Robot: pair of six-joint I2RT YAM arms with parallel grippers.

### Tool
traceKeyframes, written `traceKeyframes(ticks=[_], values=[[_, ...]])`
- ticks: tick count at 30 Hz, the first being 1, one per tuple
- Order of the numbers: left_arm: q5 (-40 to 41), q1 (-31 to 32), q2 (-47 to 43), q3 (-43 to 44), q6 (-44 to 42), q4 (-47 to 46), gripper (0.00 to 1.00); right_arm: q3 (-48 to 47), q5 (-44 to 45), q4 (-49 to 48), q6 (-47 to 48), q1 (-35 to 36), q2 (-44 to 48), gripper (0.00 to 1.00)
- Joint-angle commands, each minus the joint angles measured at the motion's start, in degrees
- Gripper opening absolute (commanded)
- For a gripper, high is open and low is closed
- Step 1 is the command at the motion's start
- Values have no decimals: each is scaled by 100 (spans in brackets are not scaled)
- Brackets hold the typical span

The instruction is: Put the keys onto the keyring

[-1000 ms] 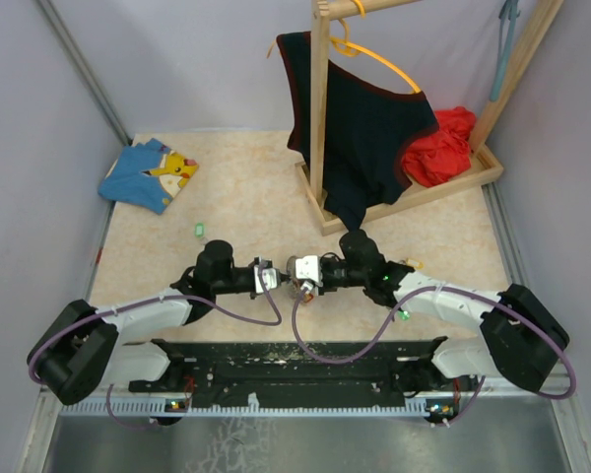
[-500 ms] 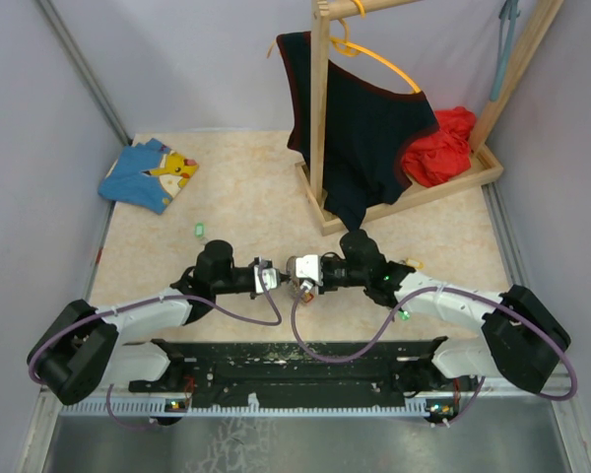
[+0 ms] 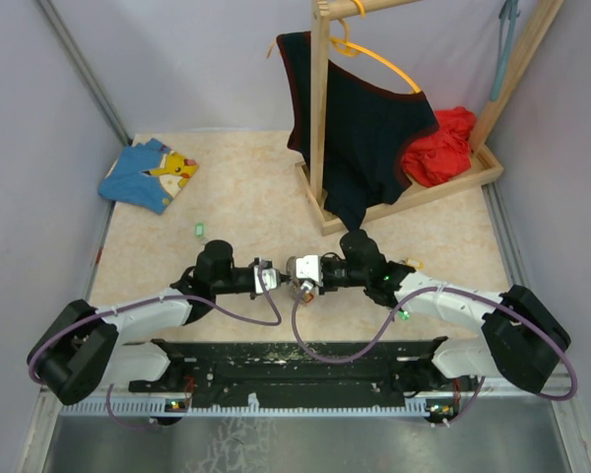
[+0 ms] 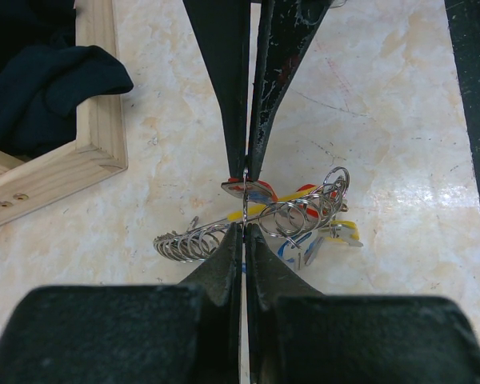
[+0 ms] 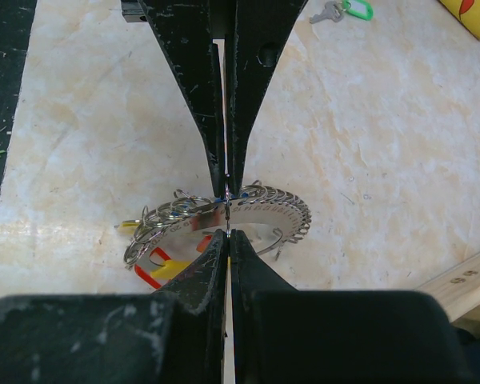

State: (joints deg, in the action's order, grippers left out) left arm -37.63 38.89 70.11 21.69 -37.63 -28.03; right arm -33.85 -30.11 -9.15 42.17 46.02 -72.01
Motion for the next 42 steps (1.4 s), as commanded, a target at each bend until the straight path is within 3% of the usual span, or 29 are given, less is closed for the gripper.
traceKeyframes(ticks=[1,42], values=[[-183,30,-103,98,-105,-104,1,-263,-222,-183,-67,57,45,0],[-86,83,-54,154,53,-110,1,-657,-443,-708,-424,223,-517,0]])
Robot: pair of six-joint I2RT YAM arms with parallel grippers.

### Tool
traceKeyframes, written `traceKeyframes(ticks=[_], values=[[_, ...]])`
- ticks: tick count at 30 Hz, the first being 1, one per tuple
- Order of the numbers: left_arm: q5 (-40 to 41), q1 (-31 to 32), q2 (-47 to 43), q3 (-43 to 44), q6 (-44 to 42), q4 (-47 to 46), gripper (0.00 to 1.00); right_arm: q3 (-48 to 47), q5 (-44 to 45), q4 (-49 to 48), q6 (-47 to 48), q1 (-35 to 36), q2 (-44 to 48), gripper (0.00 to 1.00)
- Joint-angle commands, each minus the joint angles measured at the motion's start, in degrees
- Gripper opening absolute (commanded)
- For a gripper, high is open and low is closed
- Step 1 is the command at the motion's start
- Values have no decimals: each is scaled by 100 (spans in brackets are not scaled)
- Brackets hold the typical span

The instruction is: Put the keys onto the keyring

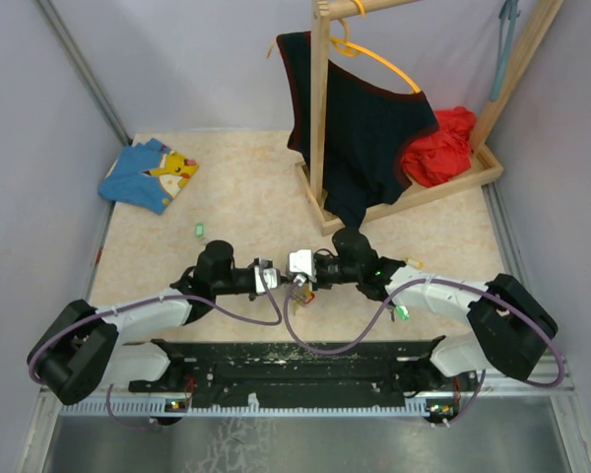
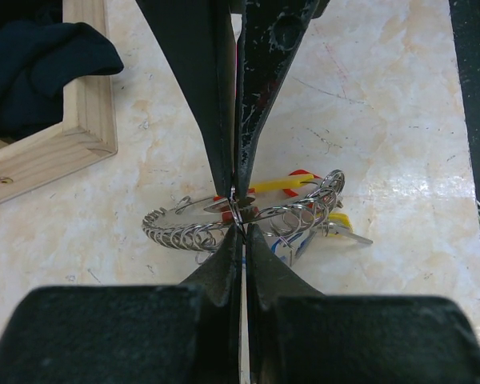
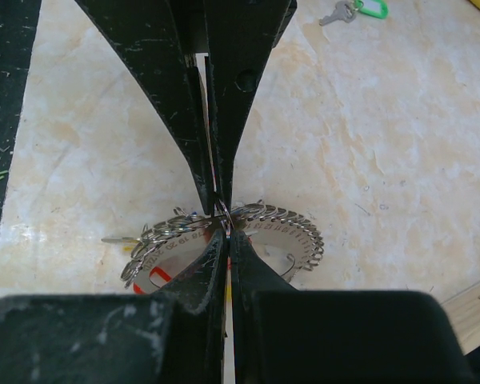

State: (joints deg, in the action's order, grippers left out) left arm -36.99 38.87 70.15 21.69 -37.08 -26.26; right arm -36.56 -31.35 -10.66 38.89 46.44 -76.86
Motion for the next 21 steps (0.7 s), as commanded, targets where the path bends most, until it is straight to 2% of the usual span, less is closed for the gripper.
traceKeyframes(ticks=[1,4,12,21], values=[[-89,85,-94,124,13,-338,1,-361,-273,-552,-86,183,4,0],[95,84,-158,64,50,-397,1,-186,-70,-541,-58,177,218,4],[143,82,-142,81,59,-380,1,242,-30,-226,-88,-61,900,23],[-11,85,-166,81,52,-371,1,455,-108,-349,-105,-262,864,24]])
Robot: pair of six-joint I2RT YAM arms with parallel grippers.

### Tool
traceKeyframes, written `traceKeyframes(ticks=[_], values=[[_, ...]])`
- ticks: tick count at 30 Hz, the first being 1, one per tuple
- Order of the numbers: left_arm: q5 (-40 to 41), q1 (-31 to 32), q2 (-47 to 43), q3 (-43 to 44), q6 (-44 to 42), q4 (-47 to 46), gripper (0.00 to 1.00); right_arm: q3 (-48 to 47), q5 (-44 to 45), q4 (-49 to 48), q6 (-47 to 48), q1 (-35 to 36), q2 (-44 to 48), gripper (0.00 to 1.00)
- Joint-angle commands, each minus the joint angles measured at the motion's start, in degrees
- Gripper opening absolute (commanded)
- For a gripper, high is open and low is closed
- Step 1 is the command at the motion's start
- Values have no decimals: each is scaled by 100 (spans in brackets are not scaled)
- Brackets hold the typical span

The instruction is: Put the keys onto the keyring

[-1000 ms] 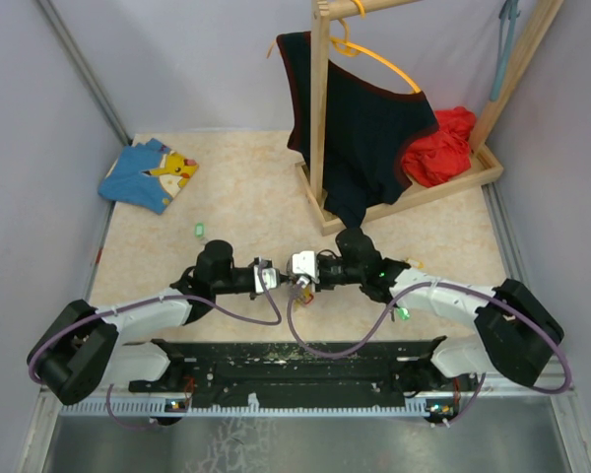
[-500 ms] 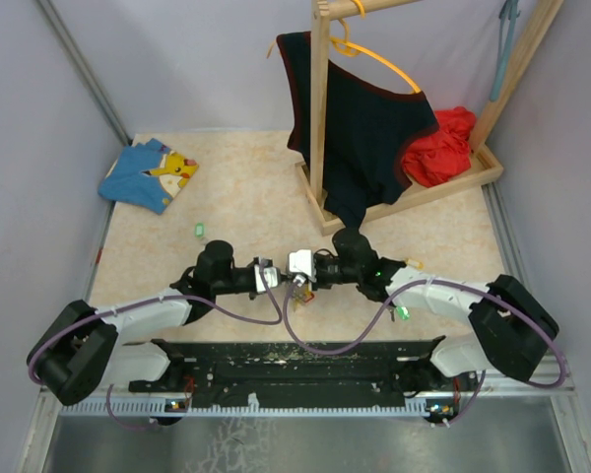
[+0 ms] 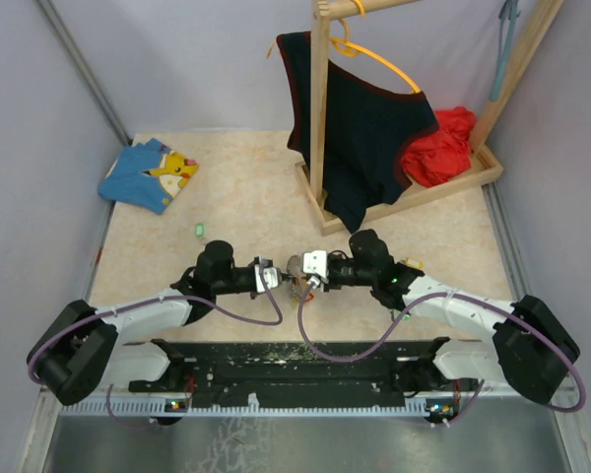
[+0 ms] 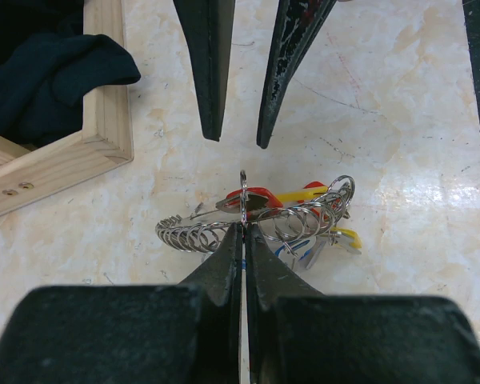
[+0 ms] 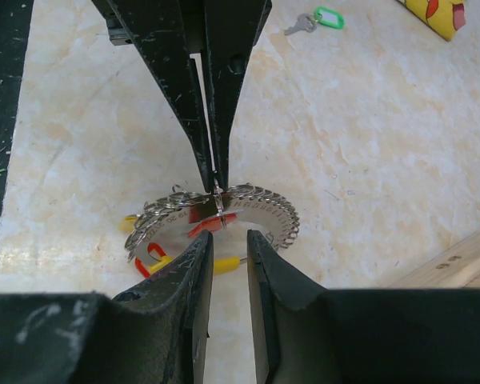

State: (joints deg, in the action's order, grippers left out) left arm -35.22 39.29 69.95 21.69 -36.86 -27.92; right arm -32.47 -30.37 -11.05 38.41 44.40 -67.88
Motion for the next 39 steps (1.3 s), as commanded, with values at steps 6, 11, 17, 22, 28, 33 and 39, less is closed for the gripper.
traceKeyframes(ticks=[6,11,17,22,28,33,39], values=[[-244,43,-162,80,15,-188,1,-76,-413,-541,-32,-85,-341,24],[-275,37,-165,89,23,-179,1,-159,-488,-573,14,-98,-543,23],[-297,44,-150,96,25,-170,1,-176,-543,-587,28,-116,-587,16],[-317,40,-140,112,25,-152,1,-196,-558,-583,44,-111,-580,11],[-339,38,-140,123,24,-139,1,-262,-584,-497,46,-116,-578,3],[-356,39,-92,144,20,-103,1,-391,-570,-346,28,-114,-578,0],[-339,43,-94,160,26,-73,1,-553,-519,-142,49,-36,-589,0]])
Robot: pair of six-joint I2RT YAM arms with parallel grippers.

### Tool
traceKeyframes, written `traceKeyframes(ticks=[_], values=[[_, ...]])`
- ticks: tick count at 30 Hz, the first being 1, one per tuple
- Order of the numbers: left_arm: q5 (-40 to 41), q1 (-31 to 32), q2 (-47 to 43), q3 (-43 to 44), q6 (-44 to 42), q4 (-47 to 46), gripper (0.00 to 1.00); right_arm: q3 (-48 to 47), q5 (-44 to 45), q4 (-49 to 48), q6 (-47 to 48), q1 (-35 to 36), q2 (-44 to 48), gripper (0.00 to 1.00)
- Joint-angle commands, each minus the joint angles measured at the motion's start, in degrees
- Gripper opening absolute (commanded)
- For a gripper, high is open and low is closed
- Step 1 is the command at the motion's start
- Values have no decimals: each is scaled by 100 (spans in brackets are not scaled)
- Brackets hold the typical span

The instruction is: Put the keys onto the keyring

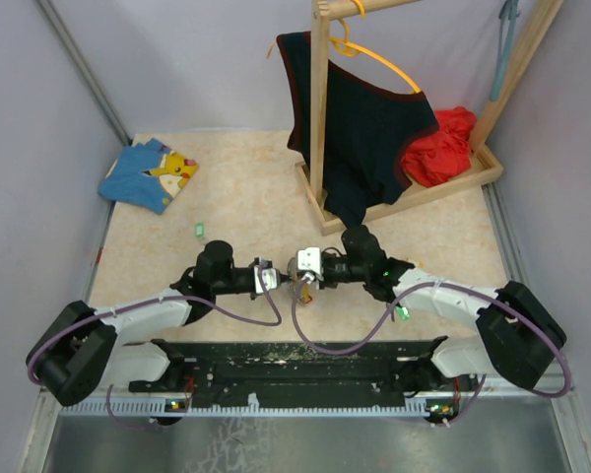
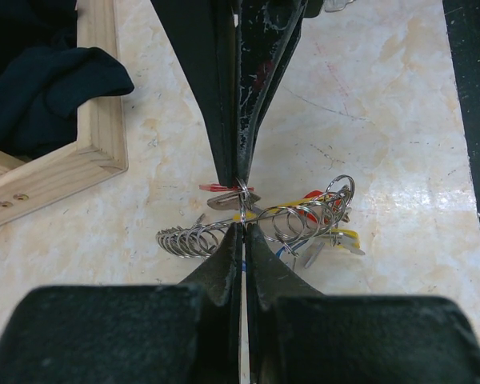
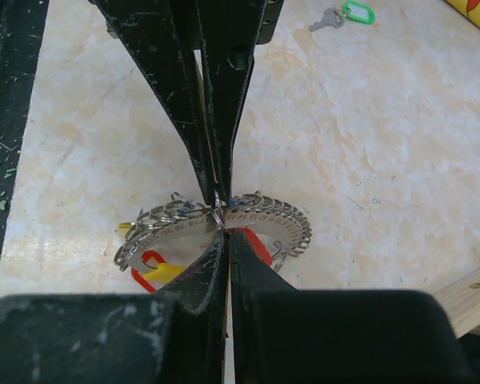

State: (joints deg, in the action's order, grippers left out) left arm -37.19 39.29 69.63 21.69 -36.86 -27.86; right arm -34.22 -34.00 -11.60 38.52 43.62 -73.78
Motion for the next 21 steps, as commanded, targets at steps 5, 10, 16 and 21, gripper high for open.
traceKeyframes(ticks=[5,10,16,21], values=[[-41,43,-32,199,107,-62,1,-401,76,31,229,199,8,0],[198,35,41,322,385,49,1,-344,322,68,384,322,100,0],[315,35,193,481,504,207,1,-226,577,-38,521,452,208,0],[404,27,178,481,585,220,1,-135,681,-105,626,486,268,0]])
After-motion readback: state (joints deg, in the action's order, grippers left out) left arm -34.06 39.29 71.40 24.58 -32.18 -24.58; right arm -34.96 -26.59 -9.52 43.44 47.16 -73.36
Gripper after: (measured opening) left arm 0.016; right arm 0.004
